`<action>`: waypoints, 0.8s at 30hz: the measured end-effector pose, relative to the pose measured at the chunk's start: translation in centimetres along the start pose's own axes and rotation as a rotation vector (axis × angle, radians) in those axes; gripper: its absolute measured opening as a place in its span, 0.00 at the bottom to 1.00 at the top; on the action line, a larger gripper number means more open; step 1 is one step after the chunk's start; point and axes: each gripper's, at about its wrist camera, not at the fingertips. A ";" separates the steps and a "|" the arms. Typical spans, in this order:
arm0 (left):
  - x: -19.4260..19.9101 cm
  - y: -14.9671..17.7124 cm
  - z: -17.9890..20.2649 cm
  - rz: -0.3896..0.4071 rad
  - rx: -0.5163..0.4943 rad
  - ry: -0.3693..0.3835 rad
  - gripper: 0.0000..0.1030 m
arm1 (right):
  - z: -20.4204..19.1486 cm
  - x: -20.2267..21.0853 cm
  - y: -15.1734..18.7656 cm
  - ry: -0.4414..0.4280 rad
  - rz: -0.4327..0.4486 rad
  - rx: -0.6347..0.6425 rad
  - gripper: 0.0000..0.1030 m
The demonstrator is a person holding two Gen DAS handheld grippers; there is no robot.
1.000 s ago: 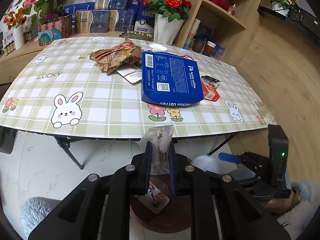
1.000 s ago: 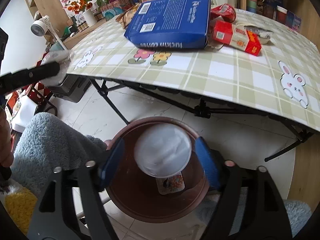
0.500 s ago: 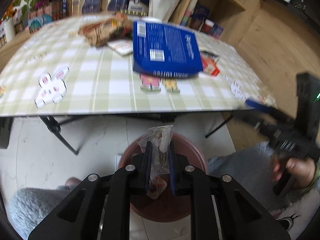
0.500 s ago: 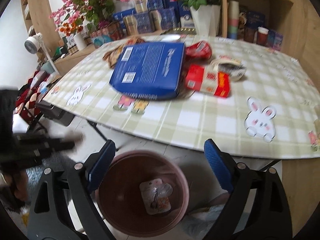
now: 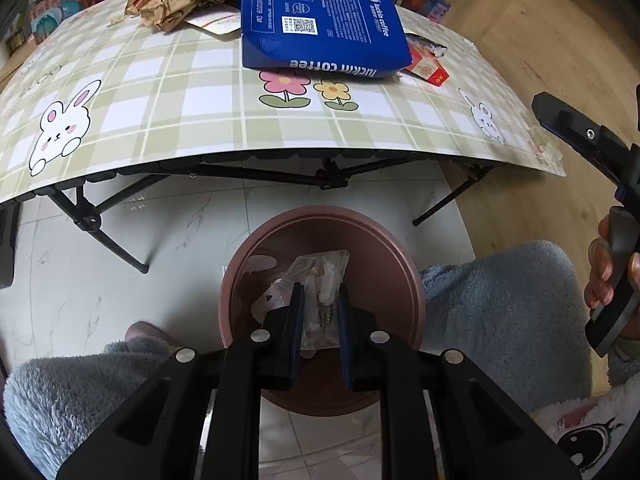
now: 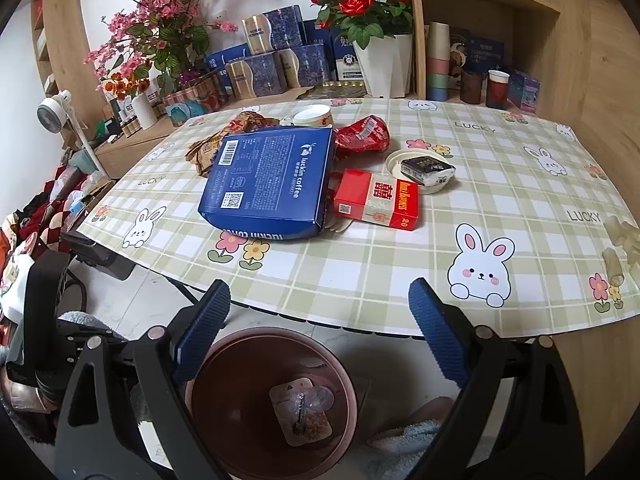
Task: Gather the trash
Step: 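Drop the plastic wrap into the bin by opening the left tool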
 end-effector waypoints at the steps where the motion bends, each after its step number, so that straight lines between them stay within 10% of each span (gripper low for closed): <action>1: 0.0 0.0 0.0 -0.001 0.001 0.001 0.16 | 0.0 0.0 0.0 0.000 0.001 -0.002 0.87; 6: 0.1 0.0 -0.2 0.007 0.007 -0.002 0.20 | -0.1 0.0 0.1 0.001 -0.001 0.001 0.87; 17: 5.4 -1.4 -1.8 0.269 0.085 -0.113 0.77 | 0.4 0.0 -0.1 0.013 -0.003 -0.005 0.87; 24: 8.3 -3.4 -3.9 0.406 0.144 -0.185 0.83 | 1.1 -0.3 -0.3 0.022 -0.002 -0.018 0.87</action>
Point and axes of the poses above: each gripper's, at about its wrist camera, not at the fingertips, and x roughly against the way its jaws point, z to its right, y to its underside, and after that the axes turned 6 degrees about -y, right-handed
